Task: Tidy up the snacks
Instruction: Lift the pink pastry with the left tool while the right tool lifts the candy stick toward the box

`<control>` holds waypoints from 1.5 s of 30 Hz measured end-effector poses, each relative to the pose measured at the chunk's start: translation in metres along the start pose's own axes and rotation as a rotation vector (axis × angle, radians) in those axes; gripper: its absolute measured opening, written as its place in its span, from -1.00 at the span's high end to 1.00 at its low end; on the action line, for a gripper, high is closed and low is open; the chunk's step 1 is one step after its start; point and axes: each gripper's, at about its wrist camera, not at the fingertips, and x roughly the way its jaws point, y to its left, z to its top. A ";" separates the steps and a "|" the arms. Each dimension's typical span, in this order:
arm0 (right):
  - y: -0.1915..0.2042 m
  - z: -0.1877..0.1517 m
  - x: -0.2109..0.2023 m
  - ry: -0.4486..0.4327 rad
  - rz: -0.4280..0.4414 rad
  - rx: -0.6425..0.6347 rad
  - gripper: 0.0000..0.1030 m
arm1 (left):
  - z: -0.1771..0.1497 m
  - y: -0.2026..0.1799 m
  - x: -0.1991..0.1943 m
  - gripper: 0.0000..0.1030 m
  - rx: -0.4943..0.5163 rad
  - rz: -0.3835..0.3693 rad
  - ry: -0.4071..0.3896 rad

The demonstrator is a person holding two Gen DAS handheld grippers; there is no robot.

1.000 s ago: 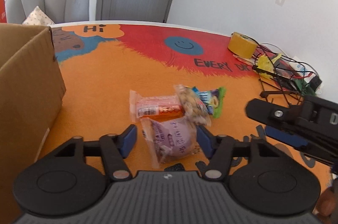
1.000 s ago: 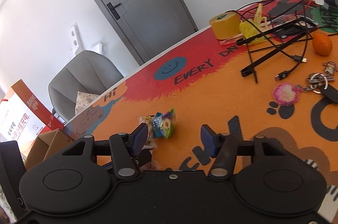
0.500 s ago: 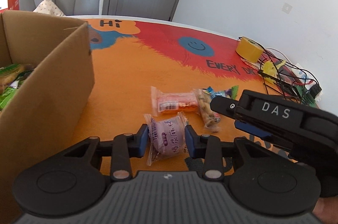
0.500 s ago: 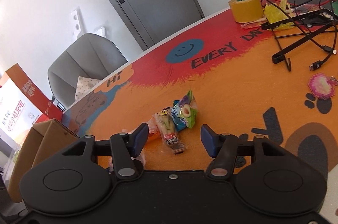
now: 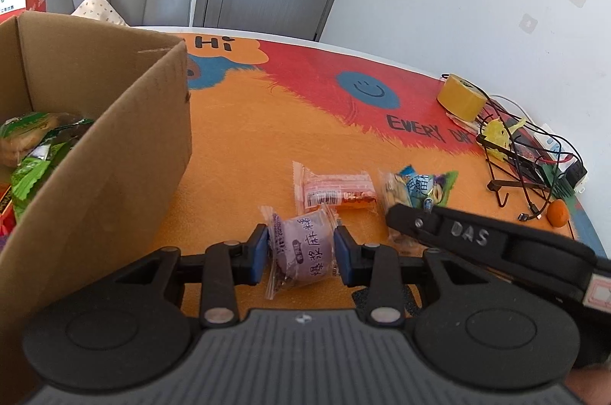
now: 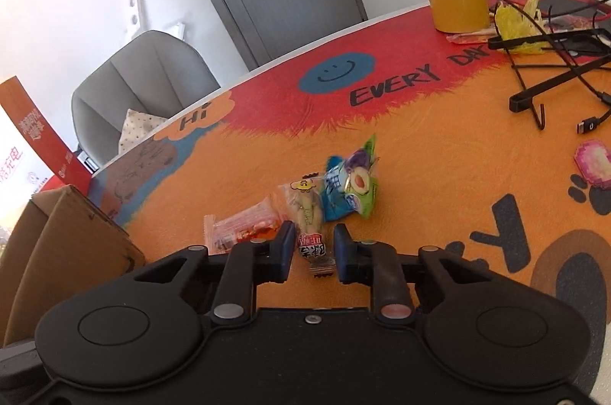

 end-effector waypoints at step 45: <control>0.115 -0.007 -0.093 -0.184 0.212 -0.089 0.64 | 0.036 0.086 -0.145 0.32 -0.095 0.041 -0.258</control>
